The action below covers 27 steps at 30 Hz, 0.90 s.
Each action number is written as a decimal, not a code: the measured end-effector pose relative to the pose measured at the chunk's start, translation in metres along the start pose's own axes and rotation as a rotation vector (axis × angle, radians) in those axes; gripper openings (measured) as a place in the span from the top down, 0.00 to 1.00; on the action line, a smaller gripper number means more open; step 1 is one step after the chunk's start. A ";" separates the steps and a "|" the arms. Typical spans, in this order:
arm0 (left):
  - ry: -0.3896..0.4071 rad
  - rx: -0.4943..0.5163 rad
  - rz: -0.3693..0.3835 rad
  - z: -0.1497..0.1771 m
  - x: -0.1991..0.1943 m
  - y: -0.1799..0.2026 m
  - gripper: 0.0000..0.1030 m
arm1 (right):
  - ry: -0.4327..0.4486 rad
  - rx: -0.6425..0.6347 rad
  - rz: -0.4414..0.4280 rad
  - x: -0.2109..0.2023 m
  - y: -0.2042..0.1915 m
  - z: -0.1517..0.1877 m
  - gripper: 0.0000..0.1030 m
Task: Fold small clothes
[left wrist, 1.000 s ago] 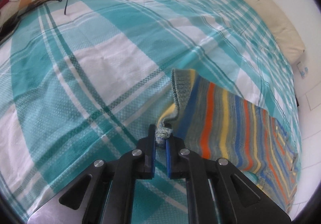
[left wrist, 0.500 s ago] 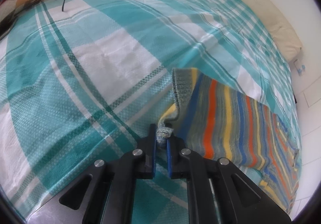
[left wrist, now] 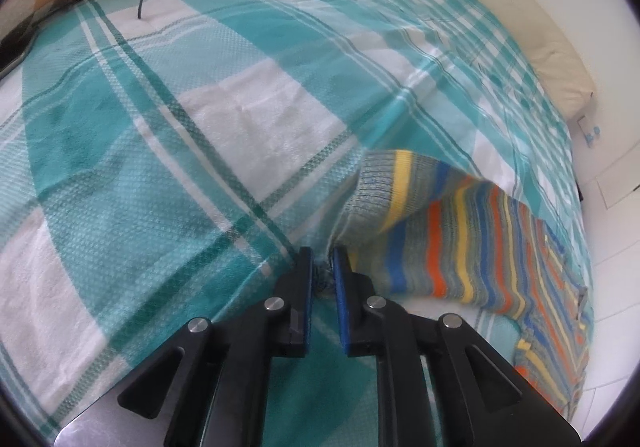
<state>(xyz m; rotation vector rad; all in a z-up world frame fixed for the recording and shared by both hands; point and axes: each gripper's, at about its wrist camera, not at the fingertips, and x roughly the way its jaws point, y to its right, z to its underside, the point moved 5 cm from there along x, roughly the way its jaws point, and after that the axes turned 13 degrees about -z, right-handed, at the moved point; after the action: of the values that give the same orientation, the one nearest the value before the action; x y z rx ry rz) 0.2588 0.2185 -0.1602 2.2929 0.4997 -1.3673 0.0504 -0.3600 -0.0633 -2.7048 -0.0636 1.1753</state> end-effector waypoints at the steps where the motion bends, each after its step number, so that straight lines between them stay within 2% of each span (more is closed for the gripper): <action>1: 0.008 0.000 -0.023 0.000 -0.003 -0.006 0.91 | 0.002 0.001 0.002 0.000 0.001 -0.001 0.39; 2: 0.013 -0.001 -0.047 -0.001 -0.004 -0.013 0.95 | 0.005 0.002 0.002 -0.001 0.001 -0.001 0.39; 4: 0.006 -0.017 -0.054 -0.002 -0.008 -0.029 0.95 | 0.010 0.003 0.001 -0.002 0.001 -0.001 0.39; 5: 0.010 -0.023 -0.080 -0.002 -0.012 -0.037 0.95 | 0.013 0.002 0.002 -0.003 0.002 -0.002 0.39; 7: 0.020 -0.018 -0.095 0.000 -0.023 -0.046 0.90 | 0.022 0.000 0.006 -0.004 0.002 -0.002 0.38; 8: 0.028 -0.005 -0.097 0.003 -0.029 -0.047 0.77 | 0.027 0.000 0.010 -0.005 0.003 -0.003 0.37; 9: 0.043 0.012 -0.101 0.006 -0.038 -0.046 0.56 | 0.033 0.000 0.013 -0.006 0.003 -0.003 0.37; 10: 0.067 0.033 -0.102 0.010 -0.047 -0.042 0.45 | 0.040 0.001 0.018 -0.007 0.004 -0.003 0.35; 11: 0.098 0.057 -0.094 0.015 -0.057 -0.036 0.30 | 0.047 0.003 0.024 -0.008 0.005 -0.003 0.33; 12: 0.125 0.081 -0.082 0.020 -0.065 -0.029 0.21 | 0.054 0.007 0.033 -0.008 0.007 -0.004 0.33; 15: 0.161 0.167 -0.005 0.038 -0.082 0.003 0.12 | 0.070 0.029 0.051 -0.007 0.014 -0.003 0.32; 19: 0.164 0.266 0.058 0.062 -0.081 0.046 0.08 | 0.077 0.081 0.097 0.000 0.033 0.004 0.32; 22: 0.169 0.322 0.043 0.078 -0.064 0.064 0.06 | 0.066 0.109 0.144 0.005 0.050 0.013 0.32; 25: 0.126 0.363 -0.007 0.093 -0.032 0.063 0.05 | 0.055 0.154 0.172 0.012 0.068 0.026 0.32; 27: 0.149 0.390 -0.015 0.099 -0.028 0.063 0.02 | 0.038 0.178 0.186 0.020 0.079 0.036 0.31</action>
<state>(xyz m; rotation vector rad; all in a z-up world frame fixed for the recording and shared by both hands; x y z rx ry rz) 0.2056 0.1104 -0.1668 2.7228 0.3160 -1.4086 0.0348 -0.4295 -0.1165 -2.6185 0.2897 1.1181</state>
